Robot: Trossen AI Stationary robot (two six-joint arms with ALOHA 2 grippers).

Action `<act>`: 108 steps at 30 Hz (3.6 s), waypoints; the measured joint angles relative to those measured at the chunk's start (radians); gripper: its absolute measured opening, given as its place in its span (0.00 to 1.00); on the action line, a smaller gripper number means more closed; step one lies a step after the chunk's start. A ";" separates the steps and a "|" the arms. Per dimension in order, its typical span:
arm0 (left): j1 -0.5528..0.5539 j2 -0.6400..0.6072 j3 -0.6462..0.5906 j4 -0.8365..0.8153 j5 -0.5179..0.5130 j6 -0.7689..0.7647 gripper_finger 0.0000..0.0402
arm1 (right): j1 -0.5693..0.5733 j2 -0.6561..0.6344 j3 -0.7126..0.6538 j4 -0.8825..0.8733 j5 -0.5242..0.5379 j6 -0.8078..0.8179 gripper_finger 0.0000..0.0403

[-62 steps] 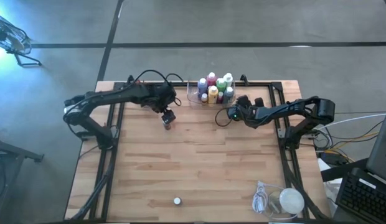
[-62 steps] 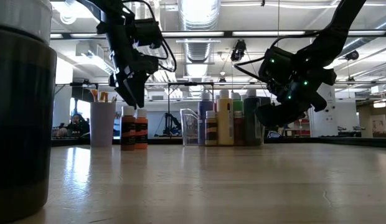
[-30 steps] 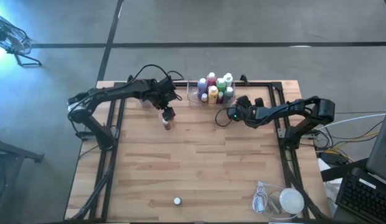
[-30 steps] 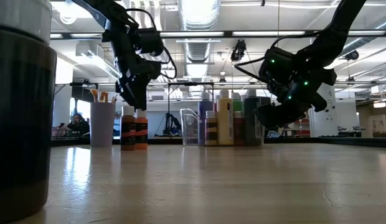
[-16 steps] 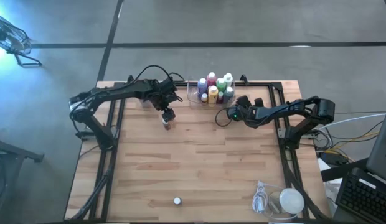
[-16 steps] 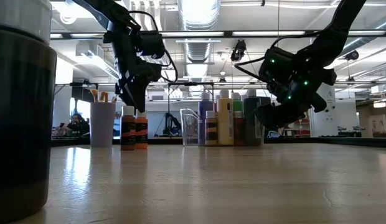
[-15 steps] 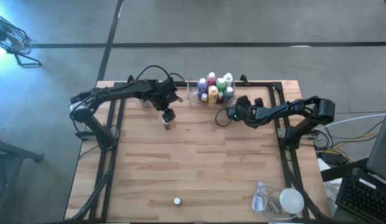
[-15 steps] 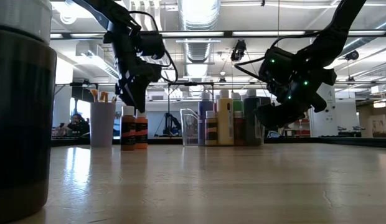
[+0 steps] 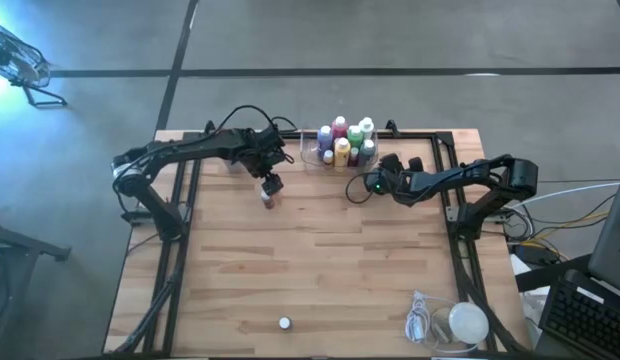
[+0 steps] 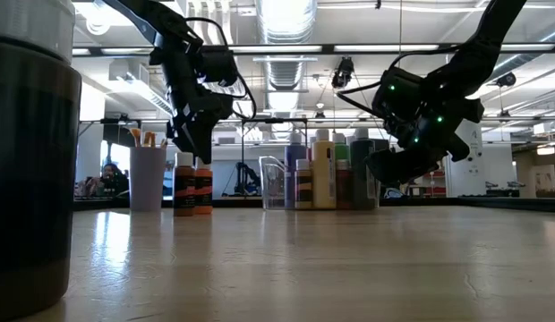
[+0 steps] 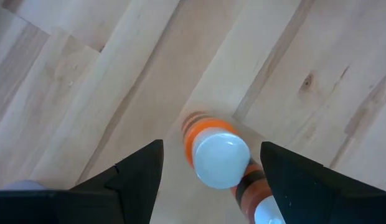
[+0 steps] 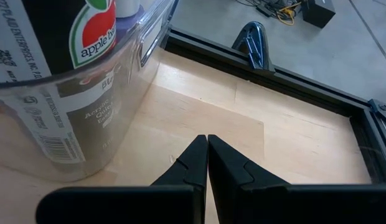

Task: Pick & Place Paint Supplies
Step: Put the orange paint bottle into the transparent bin

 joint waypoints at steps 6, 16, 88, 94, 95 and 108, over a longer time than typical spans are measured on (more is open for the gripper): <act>-0.004 0.000 -0.011 0.012 -0.006 0.001 0.68 | 0.000 0.000 0.000 0.000 -0.002 0.000 0.02; -0.004 0.000 -0.011 0.015 -0.033 0.008 0.64 | 0.000 0.000 0.000 -0.001 -0.002 0.000 0.02; 0.164 0.346 0.753 -0.151 0.068 0.519 0.31 | -0.011 0.000 0.000 -0.004 0.000 -0.011 0.02; 0.185 0.415 0.783 -0.141 0.073 0.519 0.31 | -0.011 0.000 0.000 -0.004 0.000 -0.011 0.02; 0.185 0.427 0.794 -0.142 0.071 0.518 0.31 | -0.011 0.000 0.000 -0.004 0.000 -0.011 0.02; 0.189 0.555 0.875 -0.134 0.074 0.501 0.31 | -0.011 0.000 -0.003 -0.004 0.000 -0.011 0.02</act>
